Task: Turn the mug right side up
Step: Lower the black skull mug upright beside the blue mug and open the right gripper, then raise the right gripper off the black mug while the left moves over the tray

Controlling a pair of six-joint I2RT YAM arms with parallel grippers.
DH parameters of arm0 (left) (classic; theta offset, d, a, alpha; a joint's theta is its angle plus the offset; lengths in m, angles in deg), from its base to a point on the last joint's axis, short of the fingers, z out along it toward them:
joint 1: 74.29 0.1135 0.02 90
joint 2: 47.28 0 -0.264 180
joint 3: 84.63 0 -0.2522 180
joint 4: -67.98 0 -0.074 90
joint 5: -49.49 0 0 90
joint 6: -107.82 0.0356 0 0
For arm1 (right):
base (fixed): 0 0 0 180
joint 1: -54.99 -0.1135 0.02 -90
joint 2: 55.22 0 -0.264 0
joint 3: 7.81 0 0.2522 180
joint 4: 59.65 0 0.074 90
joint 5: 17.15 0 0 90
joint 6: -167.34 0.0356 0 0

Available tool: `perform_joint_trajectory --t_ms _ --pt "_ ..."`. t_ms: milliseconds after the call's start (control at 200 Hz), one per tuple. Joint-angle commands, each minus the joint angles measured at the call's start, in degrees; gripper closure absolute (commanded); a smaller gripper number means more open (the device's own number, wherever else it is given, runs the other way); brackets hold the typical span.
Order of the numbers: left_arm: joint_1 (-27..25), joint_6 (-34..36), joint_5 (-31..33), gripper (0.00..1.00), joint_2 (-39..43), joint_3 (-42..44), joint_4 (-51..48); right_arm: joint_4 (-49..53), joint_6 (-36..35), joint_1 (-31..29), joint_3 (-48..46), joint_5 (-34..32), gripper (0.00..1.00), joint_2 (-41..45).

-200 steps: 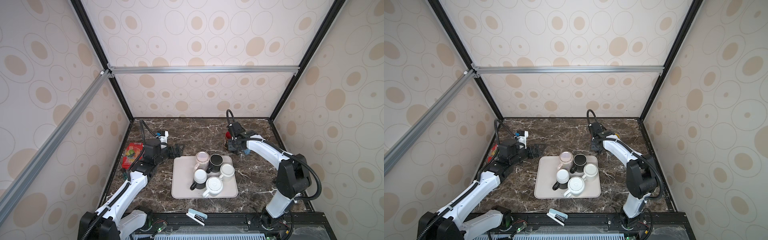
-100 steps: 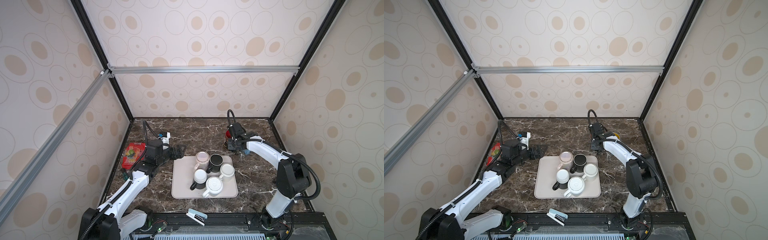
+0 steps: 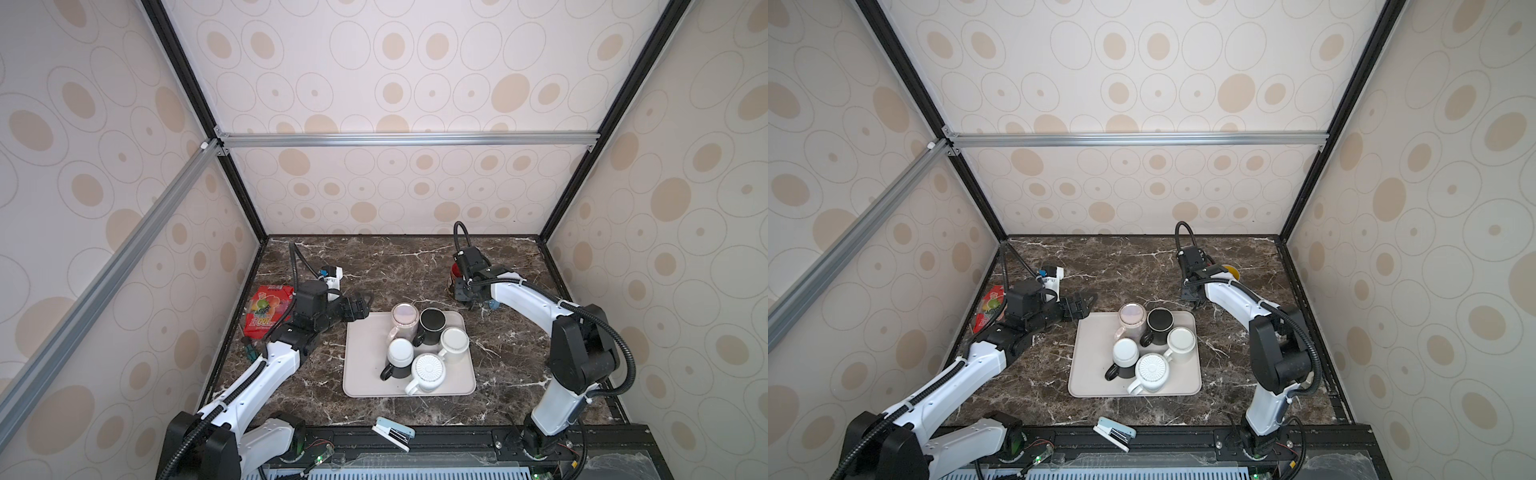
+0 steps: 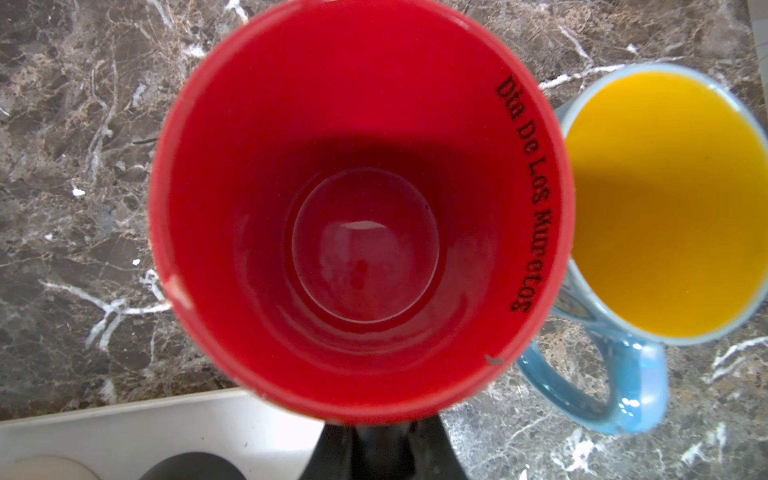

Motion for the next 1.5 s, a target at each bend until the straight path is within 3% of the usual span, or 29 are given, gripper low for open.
perform_joint_trajectory --t_ms 0,385,455,650,805,1205,1285,1496 --pt "-0.5 0.8 0.4 0.02 -0.3 0.0 1.5 -5.0 1.4 0.2 0.3 -3.3 1.00 0.3" --pt "-1.0 0.5 0.4 0.02 -1.0 0.7 1.9 -5.6 2.4 0.5 -1.2 -3.4 0.97 -0.4" --pt "-1.1 0.5 0.4 0.01 -1.1 0.5 1.7 -5.7 2.6 0.5 -1.6 -3.3 0.91 -0.1" --pt "-1.4 1.1 0.8 0.01 -0.3 0.3 1.2 -4.8 2.5 0.4 -1.7 -0.9 0.55 1.4" --pt "-1.4 1.5 1.0 0.01 -0.3 -0.2 0.2 -3.9 3.4 0.5 -2.9 1.1 0.42 5.6" --pt "-1.4 3.3 3.0 0.00 -0.2 -1.5 -3.4 0.9 2.3 -3.4 -8.4 8.0 0.44 29.7" --pt "-1.4 3.7 3.0 0.01 -0.2 -1.6 -4.5 0.5 1.7 -7.3 -10.5 8.7 0.45 34.2" --pt "-5.5 6.0 8.9 0.03 1.4 -4.4 -12.7 12.7 3.0 -22.6 -6.8 -2.4 0.47 36.3"
